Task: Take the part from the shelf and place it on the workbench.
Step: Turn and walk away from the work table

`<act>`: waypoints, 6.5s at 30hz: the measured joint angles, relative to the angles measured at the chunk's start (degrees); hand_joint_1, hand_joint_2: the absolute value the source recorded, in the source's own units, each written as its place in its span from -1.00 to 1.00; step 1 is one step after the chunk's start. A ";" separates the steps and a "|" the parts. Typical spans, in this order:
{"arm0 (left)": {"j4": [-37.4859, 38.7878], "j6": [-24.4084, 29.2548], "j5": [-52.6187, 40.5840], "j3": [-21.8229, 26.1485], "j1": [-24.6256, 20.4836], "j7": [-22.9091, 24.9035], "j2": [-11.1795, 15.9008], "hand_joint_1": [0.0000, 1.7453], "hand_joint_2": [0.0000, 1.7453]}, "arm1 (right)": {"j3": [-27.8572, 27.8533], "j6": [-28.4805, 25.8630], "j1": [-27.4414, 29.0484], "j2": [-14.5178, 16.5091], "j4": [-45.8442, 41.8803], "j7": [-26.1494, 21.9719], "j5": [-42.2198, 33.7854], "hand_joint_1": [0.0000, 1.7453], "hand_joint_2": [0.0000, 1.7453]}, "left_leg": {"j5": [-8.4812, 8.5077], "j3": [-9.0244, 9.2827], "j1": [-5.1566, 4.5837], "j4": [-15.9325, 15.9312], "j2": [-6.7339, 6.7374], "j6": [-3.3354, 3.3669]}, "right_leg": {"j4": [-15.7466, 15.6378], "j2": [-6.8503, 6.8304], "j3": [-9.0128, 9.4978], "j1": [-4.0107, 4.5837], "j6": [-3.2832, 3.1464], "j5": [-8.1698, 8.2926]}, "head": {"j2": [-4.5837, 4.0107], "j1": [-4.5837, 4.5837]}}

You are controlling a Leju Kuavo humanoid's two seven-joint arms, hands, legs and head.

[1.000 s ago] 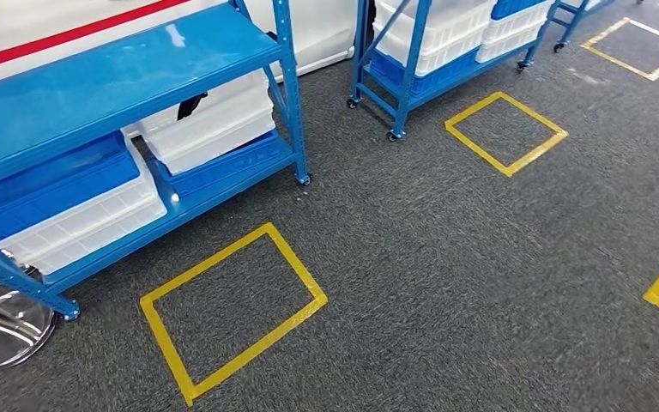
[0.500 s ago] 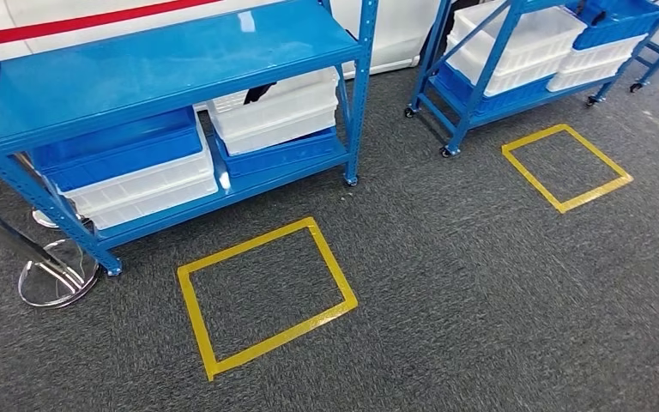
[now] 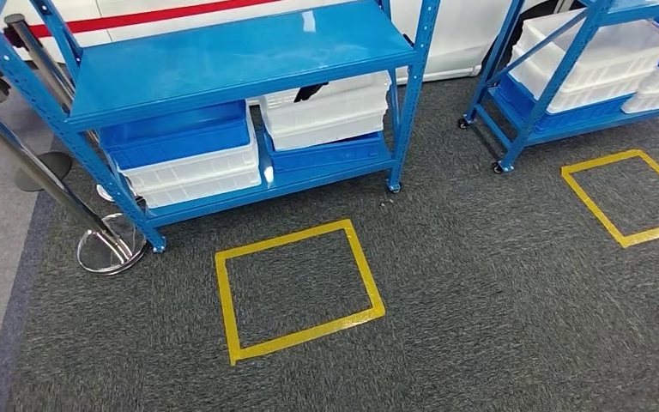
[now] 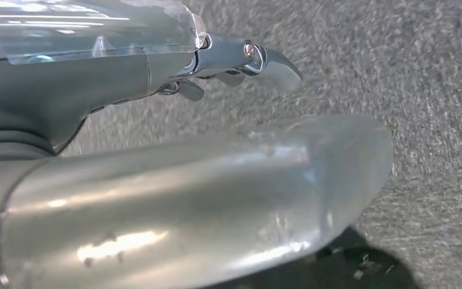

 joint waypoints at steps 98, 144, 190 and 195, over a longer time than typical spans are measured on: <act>-0.08 -1.97 1.68 2.00 0.06 0.10 -0.43 -1.00 -1.00 | -0.66 0.41 0.35 -0.32 0.74 0.51 0.11 -1.00 -1.00 | 1.81 4.73 0.08 -4.16 1.22 0.16 | 1.31 0.12 -1.69 0.27 0.74 0.70 | 0.01 -0.15; -0.08 -1.97 1.70 2.32 -0.02 0.09 -0.57 -1.00 -1.00 | -0.70 0.39 0.33 -0.37 0.79 0.51 0.11 -1.00 -1.00 | 4.05 7.46 -0.33 -10.39 1.09 2.73 | 5.76 0.26 -3.52 0.22 3.01 -0.43 | 0.01 0.41; -0.10 -1.97 1.70 2.34 0.04 0.10 -0.55 -1.00 -1.00 | -0.70 0.40 0.25 -0.33 0.81 0.51 0.13 -1.00 -1.00 | 2.60 5.39 0.10 -5.79 1.12 0.22 | 0.65 0.17 -1.01 0.33 0.93 0.72 | 0.00 -0.15; -0.10 -1.97 1.68 2.34 -0.01 0.09 -0.55 -1.00 -1.00 | -0.70 0.39 0.21 -0.33 0.81 0.51 0.13 -1.00 -1.00 | 3.98 6.90 -0.17 -9.98 1.08 1.91 | 0.93 0.22 -1.09 0.42 2.60 0.49 | 0.01 -0.09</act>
